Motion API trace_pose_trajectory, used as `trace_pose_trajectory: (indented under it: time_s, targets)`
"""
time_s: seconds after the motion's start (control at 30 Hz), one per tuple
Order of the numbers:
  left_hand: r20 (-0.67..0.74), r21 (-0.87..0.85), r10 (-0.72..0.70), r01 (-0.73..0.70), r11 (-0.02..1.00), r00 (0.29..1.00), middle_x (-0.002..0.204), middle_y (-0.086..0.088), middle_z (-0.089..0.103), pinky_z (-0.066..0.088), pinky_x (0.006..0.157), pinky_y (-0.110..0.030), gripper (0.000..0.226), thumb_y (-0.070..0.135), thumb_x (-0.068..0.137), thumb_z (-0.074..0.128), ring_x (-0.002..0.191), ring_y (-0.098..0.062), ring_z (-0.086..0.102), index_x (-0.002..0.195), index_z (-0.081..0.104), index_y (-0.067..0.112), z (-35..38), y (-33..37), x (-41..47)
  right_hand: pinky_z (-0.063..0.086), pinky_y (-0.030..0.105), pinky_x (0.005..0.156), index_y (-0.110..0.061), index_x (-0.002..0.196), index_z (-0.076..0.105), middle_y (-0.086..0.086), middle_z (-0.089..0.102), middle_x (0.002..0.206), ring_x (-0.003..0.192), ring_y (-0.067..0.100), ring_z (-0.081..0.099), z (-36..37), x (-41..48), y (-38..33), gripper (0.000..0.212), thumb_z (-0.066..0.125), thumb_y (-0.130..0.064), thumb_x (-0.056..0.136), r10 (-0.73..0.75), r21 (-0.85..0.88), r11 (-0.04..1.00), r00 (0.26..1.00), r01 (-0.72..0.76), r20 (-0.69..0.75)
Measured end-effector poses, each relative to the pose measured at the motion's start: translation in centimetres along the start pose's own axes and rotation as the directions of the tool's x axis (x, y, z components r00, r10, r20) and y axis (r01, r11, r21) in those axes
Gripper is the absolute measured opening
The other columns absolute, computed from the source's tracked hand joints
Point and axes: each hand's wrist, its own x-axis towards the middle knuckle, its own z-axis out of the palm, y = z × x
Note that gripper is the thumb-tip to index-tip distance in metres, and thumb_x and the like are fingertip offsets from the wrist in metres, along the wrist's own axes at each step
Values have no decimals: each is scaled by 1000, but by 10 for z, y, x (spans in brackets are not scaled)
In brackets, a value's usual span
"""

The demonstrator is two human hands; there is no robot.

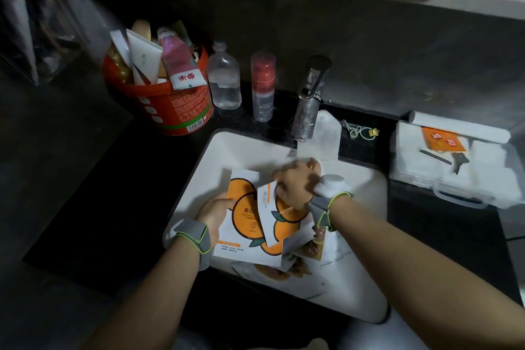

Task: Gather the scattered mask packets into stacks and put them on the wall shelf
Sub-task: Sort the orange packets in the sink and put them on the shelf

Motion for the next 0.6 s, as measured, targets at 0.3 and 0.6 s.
trace_pose_trajectory:
  time_s: [0.3,0.6]
  targets:
    - [75,-78,-32,38,996,997,69,-5,58,44,66,-35,25,7,92,45,82,-29,56,74,59,17,20,5,-5,30,52,101,-31,82,69,0,60,97,102,26,51,21,-17,-31,21,63,-21,64,-431,7,901,895,434,-113]
    - [114,-160,52,-34,986,992,66,2,61,43,65,-24,24,26,94,50,68,-12,58,76,62,19,17,9,1,47,44,95,-16,126,37,17,41,134,114,40,48,38,-20,-29,58,64,-17,75,-318,359,876,945,324,-76]
